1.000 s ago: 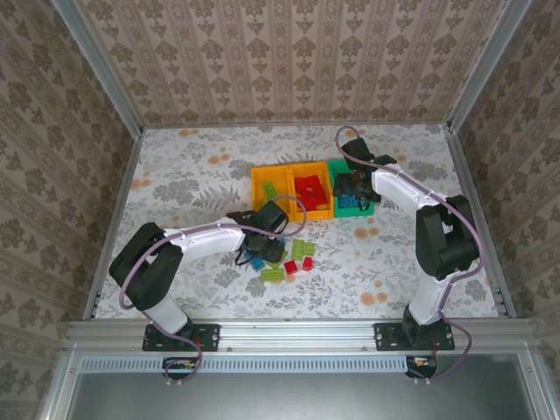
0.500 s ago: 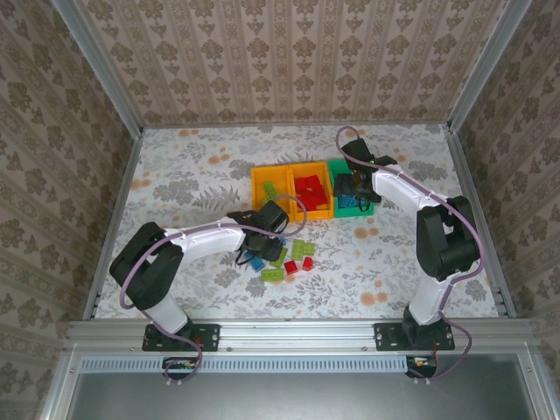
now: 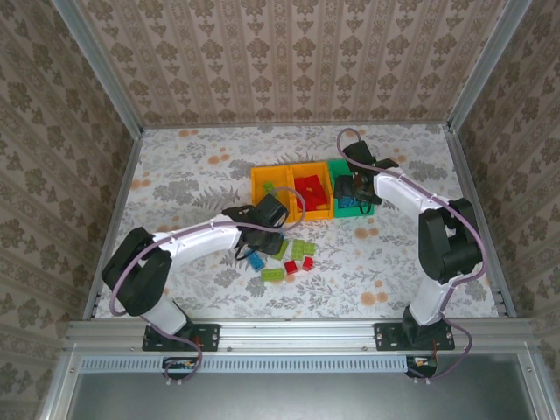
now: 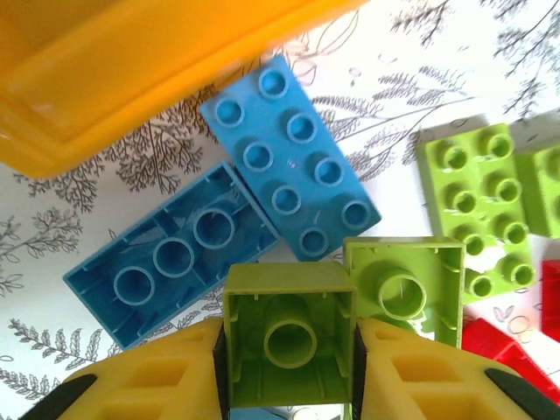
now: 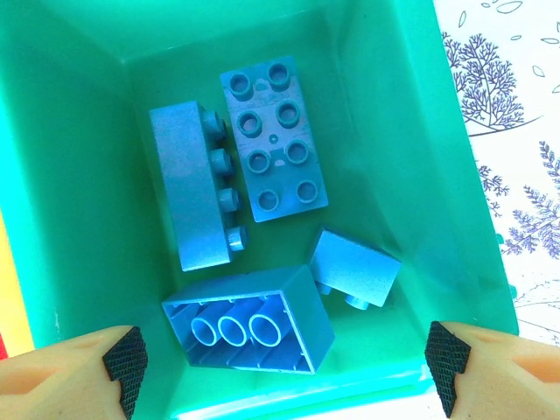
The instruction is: Sort the legos into containers by color
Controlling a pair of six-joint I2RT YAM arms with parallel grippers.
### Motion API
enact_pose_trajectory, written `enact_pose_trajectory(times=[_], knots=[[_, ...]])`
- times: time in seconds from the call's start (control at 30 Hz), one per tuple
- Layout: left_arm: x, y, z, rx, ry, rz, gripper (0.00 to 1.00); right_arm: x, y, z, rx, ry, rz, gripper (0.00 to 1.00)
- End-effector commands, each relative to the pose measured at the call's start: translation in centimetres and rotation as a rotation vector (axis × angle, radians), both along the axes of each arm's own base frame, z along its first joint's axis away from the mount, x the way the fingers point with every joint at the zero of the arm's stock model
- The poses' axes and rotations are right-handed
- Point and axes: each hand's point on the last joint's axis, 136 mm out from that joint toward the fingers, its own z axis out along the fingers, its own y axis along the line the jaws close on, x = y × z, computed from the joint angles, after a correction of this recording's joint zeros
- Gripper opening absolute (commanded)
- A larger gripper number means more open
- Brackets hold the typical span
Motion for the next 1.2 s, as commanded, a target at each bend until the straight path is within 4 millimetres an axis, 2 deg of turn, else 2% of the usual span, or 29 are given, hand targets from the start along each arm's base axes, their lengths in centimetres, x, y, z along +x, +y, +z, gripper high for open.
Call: enact_pose_trajectory(times=[0.0, 0.2, 0.37, 0.53, 0.7, 0.9, 1.17], knots=[[0.6, -0.5, 2.3, -0.028, -0.043, -0.001, 0.37, -2.1, -0.4, -1.2, 0.0, 0.079, -0.001, 0.87], [0.7, -1.6, 2.3, -0.065, -0.032, -0.015, 0.37, -2.2, -0.3, -1.5, 0.005, 0.081, -0.003, 0.87], [1.7, -3.0, 2.4, -0.09, -0.036, -0.001, 0.37, -2.5, 0.1, -1.6, 0.034, 0.081, 0.0, 0.87], [3.0, -5.5, 2.7, -0.135, -0.026, -0.016, 0.37, -3.5, 1.5, -1.3, 0.11, 0.065, 0.035, 0.87], [3.4, -7.3, 1.7, -0.147, 0.008, -0.037, 0.38, -4.7, 1.7, -0.5, 0.144, 0.04, 0.036, 0.85], [3.1, -7.7, 0.4, -0.119, 0.037, -0.048, 0.4, -5.6, 1.0, -0.7, 0.111, 0.064, 0.034, 0.85], [2.7, -8.0, -0.5, -0.099, 0.066, -0.057, 0.5, -5.5, 1.6, -0.8, 0.142, 0.067, 0.048, 0.85]])
